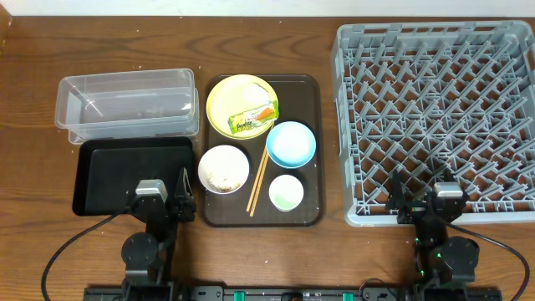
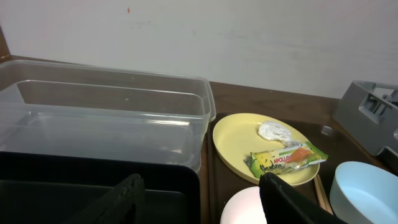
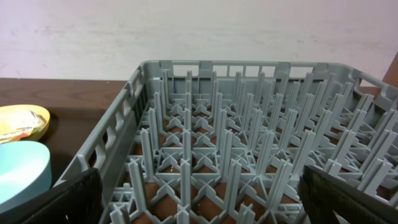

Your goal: Sort waste into correct bins and load items into the dishwasher rack

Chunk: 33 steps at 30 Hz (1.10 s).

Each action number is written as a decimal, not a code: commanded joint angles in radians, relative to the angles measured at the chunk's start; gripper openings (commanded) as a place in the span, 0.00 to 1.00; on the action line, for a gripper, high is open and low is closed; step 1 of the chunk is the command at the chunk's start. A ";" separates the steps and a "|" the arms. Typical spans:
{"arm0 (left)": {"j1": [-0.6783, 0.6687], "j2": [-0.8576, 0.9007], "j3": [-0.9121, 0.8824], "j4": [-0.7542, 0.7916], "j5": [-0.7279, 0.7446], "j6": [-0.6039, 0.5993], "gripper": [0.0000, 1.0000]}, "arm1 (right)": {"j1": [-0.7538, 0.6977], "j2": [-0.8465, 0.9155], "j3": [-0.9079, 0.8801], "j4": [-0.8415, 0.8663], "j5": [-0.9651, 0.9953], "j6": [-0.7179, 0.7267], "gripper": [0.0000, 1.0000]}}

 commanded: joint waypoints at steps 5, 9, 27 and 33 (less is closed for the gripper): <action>0.004 0.001 -0.008 -0.045 0.010 0.013 0.62 | -0.002 0.000 -0.002 -0.004 0.003 -0.014 0.99; 0.004 0.001 -0.008 -0.045 0.010 0.013 0.62 | -0.002 0.000 -0.002 0.002 0.003 -0.014 0.99; 0.004 0.010 -0.008 -0.048 0.002 -0.051 0.62 | -0.003 0.010 -0.002 -0.005 0.008 0.035 0.99; 0.004 0.076 0.015 -0.063 0.002 -0.051 0.62 | -0.003 0.066 0.014 -0.005 0.022 0.050 0.99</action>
